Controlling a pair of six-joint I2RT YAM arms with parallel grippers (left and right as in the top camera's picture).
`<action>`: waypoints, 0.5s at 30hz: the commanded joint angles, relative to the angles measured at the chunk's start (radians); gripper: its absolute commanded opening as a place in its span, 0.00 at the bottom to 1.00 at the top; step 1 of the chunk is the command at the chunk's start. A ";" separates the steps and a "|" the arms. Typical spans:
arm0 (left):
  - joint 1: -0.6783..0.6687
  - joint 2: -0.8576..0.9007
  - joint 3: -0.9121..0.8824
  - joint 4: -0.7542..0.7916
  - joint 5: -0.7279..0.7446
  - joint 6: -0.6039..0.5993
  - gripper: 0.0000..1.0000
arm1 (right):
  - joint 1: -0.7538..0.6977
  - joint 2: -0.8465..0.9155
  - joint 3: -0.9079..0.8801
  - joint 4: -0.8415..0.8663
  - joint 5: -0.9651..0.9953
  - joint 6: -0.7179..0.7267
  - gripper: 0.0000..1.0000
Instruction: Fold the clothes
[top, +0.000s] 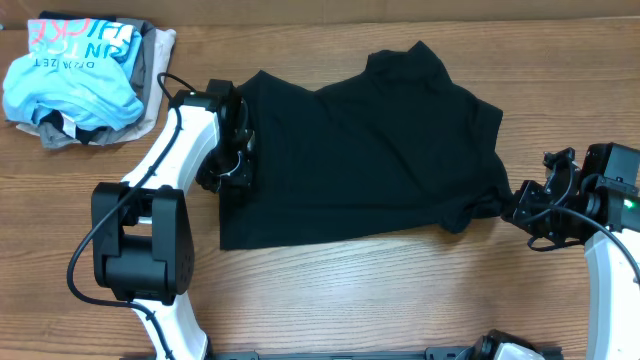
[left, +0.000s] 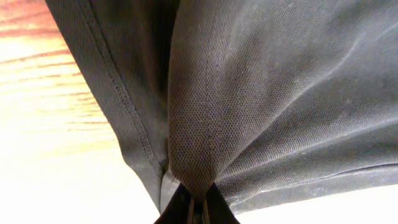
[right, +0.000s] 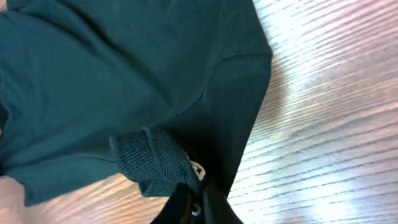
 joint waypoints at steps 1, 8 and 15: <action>0.000 -0.002 0.020 -0.040 0.012 0.001 0.04 | -0.005 -0.010 0.005 0.005 0.002 0.005 0.04; 0.000 -0.055 0.103 -0.253 0.015 -0.064 0.04 | -0.005 -0.027 0.135 -0.135 -0.001 0.005 0.04; 0.000 -0.261 0.102 -0.344 0.005 -0.121 0.04 | -0.022 -0.129 0.200 -0.246 0.033 0.058 0.04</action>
